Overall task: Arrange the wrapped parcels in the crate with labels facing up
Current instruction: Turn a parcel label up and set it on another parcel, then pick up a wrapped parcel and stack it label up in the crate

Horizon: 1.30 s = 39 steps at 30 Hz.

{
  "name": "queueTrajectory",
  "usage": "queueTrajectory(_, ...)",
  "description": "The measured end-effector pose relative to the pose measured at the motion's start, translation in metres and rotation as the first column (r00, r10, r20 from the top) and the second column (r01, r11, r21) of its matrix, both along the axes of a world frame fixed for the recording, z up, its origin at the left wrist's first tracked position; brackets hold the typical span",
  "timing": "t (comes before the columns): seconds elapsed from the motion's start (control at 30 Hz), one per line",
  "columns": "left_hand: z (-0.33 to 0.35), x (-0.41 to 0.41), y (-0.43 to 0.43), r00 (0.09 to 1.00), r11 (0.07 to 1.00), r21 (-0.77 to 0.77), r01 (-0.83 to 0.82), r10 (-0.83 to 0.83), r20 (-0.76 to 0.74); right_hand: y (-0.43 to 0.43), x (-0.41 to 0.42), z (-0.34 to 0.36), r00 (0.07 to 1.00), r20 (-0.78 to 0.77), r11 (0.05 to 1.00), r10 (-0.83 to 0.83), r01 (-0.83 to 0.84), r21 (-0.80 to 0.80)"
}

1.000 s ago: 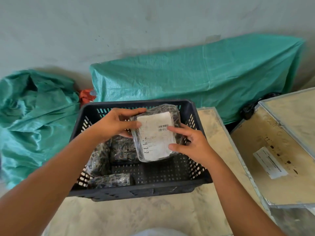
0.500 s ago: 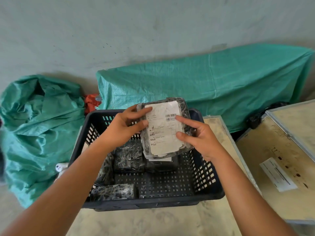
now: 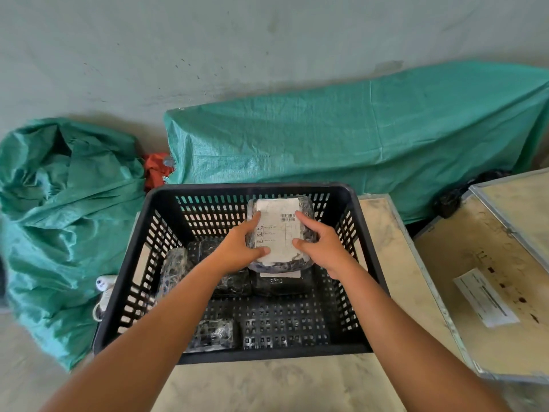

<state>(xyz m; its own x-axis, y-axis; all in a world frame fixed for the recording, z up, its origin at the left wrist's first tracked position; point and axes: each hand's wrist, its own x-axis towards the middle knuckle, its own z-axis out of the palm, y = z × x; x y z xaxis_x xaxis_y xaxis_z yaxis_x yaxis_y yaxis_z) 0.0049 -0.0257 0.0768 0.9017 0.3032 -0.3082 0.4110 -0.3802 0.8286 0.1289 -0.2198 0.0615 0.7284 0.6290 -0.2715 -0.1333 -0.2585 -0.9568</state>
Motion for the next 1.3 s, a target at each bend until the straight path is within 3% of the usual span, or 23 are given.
queueTrajectory(0.33,-0.052,0.004,-0.006,0.971,0.984,0.062,0.166,-0.152,-0.184,0.010,-0.009,-0.041,0.987,0.041,0.953,0.155,-0.139,-0.268)
queueTrajectory(0.47,-0.053,-0.004,-0.008,0.984,0.990,0.049,0.135,-0.128,-0.127,0.004,-0.008,-0.036,0.977,0.033,0.945,0.209,-0.193,-0.265)
queueTrajectory(0.67,-0.054,0.012,-0.009,0.986,0.994,0.014,0.113,-0.110,-0.125,-0.002,0.004,-0.039,0.989,0.041,0.953,0.142,-0.125,-0.274)
queueTrajectory(0.97,-0.018,-0.032,-0.010,1.000,0.998,-0.055,-0.006,0.006,0.004,-0.003,-0.032,-0.011,0.972,0.211,0.893,0.103,0.003,-0.449)
queueTrajectory(1.13,0.036,-0.079,0.026,0.991,0.992,0.063,-0.112,0.107,0.078,0.018,-0.068,0.024,0.840,0.531,0.924,0.112,0.109,-0.367)
queueTrajectory(1.23,0.066,-0.113,0.058,0.968,0.955,0.227,-0.192,0.147,0.201,0.050,-0.093,0.035,0.879,0.463,0.962,0.116,0.016,-0.271)
queueTrajectory(1.3,0.069,-0.133,0.081,0.973,0.902,0.403,-0.155,0.070,0.219,0.072,-0.108,0.031,0.905,0.390,0.965,0.169,-0.072,-0.250)
